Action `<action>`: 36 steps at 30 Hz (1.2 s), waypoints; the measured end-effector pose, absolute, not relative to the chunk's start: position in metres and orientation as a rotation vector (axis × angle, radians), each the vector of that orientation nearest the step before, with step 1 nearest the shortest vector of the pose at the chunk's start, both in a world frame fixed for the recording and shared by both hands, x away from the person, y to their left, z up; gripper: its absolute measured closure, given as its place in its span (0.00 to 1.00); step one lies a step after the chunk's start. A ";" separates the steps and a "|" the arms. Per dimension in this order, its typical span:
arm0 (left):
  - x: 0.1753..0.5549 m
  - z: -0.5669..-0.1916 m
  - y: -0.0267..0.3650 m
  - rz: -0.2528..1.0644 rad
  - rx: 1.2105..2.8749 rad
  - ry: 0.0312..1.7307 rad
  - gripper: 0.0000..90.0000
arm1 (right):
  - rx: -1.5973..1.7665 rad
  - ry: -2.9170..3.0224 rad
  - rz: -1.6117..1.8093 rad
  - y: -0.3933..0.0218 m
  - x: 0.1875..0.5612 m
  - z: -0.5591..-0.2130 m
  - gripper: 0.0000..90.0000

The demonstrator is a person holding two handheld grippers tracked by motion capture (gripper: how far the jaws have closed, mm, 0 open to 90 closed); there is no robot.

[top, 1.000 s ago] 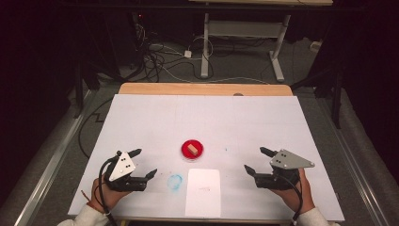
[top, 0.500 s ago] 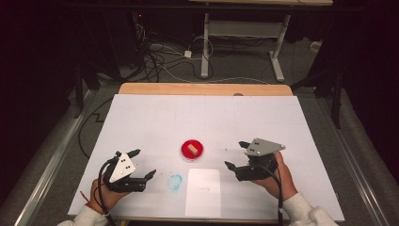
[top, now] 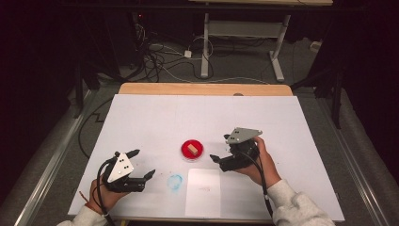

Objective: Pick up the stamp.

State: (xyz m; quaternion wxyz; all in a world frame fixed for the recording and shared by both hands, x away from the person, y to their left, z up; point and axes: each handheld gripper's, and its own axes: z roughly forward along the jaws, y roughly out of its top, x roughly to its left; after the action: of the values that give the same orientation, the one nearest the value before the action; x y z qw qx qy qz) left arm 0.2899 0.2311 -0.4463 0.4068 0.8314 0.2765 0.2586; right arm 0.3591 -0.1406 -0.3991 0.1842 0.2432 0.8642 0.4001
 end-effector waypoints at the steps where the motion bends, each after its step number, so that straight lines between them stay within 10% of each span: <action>1: 0.291 -0.447 0.231 0.649 2.098 0.707 0.17 | 0.689 2.437 1.119 -0.138 0.360 -0.400 0.19; 14: 0.293 -0.447 0.232 0.636 2.098 0.698 0.17 | 0.598 2.525 1.155 -0.110 0.367 -0.403 0.21; 36: 0.293 -0.449 0.235 0.624 2.114 0.709 0.17 | 0.745 2.693 0.732 -0.039 0.407 -0.421 0.56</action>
State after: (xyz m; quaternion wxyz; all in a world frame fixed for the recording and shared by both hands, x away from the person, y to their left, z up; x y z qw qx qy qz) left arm 0.2927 0.2346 -0.4490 0.4016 0.8362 0.2805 0.2467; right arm 0.4071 -0.0386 -0.4211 0.1265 0.2559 0.9249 0.2513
